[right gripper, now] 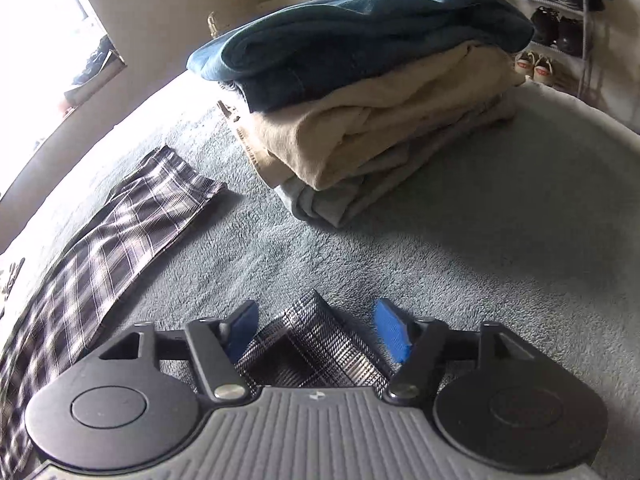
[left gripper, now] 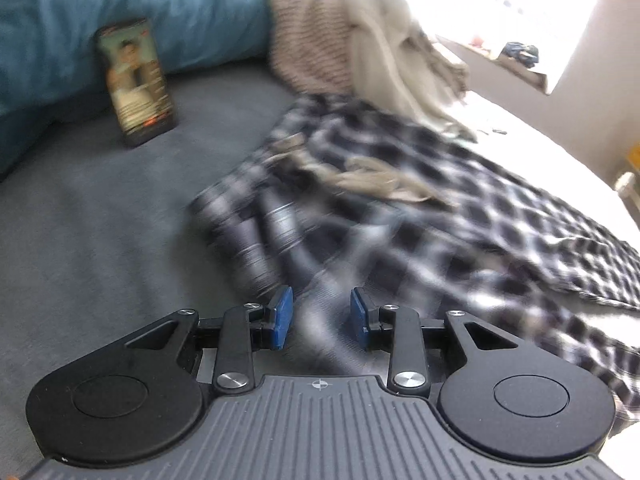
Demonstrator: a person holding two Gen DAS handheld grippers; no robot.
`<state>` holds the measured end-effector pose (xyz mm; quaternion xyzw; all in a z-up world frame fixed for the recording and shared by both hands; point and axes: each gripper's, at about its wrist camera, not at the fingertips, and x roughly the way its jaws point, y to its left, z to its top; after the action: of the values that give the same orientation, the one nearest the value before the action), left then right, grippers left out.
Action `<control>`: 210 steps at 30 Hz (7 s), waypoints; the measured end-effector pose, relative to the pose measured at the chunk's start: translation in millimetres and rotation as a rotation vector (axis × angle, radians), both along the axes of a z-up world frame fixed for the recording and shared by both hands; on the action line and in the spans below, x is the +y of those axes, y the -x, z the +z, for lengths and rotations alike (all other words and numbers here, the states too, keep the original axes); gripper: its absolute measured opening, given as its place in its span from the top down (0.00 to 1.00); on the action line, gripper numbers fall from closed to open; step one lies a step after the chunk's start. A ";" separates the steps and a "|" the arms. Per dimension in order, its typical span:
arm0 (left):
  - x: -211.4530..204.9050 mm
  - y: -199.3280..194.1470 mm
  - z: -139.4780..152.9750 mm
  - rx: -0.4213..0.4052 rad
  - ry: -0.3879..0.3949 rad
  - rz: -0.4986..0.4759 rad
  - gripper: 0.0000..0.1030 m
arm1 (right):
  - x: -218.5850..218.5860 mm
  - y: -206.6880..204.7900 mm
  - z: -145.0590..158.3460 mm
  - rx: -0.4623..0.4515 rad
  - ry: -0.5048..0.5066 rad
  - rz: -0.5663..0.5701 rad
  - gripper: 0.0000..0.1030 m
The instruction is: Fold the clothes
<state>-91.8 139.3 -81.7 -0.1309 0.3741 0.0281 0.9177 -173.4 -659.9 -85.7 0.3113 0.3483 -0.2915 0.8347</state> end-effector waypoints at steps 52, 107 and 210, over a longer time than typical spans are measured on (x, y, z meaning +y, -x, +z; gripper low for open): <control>-55.4 3.4 -42.5 0.036 0.043 -0.270 0.63 | 71.0 193.6 3.6 -0.002 -0.294 -0.277 0.77; -43.6 16.1 -40.8 0.030 0.060 -0.254 0.62 | 58.8 72.7 -19.2 -0.244 -0.263 -0.347 0.89; 87.6 -30.5 -71.3 0.027 0.635 0.254 0.72 | 203.3 56.0 -32.3 -0.413 -0.789 0.025 0.97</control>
<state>-61.3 226.9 -153.0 -0.4550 0.3571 0.0261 0.8153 -229.4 -456.6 -118.0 0.6534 0.2627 -0.0579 0.7076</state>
